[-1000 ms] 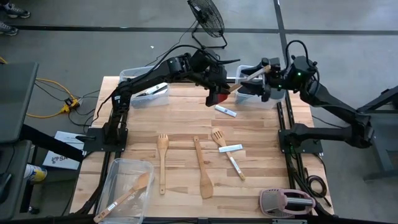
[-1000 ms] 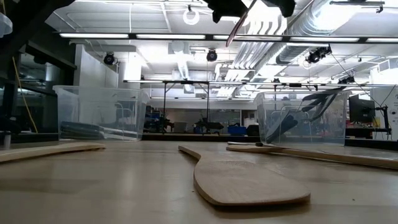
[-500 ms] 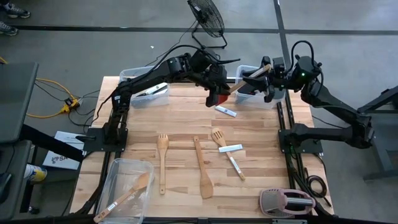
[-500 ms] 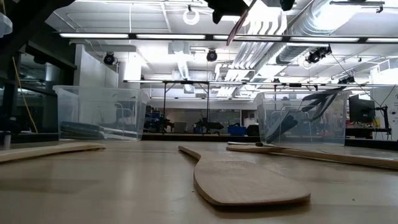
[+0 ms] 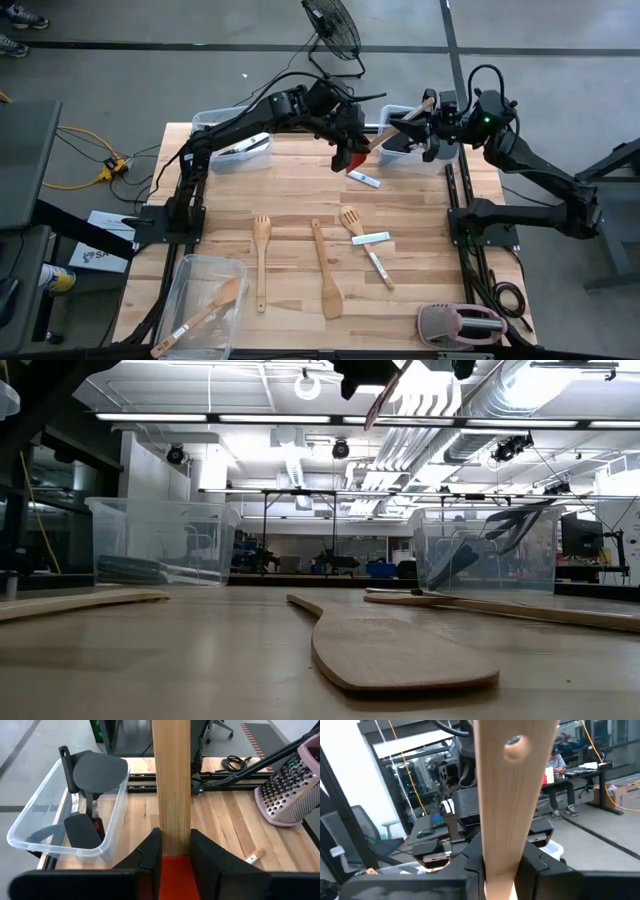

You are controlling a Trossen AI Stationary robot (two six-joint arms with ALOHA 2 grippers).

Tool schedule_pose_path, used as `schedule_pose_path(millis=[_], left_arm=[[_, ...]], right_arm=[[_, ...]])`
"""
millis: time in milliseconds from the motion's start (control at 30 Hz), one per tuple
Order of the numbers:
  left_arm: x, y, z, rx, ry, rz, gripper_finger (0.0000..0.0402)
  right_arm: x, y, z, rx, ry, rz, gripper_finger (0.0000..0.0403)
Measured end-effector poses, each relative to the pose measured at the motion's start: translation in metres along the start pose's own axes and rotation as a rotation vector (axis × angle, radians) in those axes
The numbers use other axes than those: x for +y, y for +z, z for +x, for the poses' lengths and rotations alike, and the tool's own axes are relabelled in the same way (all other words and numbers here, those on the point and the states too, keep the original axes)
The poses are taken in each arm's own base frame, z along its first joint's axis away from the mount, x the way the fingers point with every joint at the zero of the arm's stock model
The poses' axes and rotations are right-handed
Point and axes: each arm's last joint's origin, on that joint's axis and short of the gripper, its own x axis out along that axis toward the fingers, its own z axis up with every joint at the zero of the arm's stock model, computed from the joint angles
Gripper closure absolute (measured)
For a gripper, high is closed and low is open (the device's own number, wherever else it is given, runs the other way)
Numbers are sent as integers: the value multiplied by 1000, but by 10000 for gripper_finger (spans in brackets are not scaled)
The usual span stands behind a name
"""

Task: Pick & Place Kitchen Items
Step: Put the red spatula into the top right transparent bin

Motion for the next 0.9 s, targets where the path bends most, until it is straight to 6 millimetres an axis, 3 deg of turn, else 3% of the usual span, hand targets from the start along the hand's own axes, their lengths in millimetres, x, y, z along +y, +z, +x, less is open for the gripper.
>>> schedule_pose_path(millis=[200,333,900], left_arm=[[1,0,0,3,22,10,213],[2,0,0,13,77,6,167],[5,-15,-2,190,254,-15,154]], right_arm=[[-3,-3,0,8,-91,36,349],[-7,-6,-1,24,-182,48,349],[-21,-17,-23,-52,-912,201,349]])
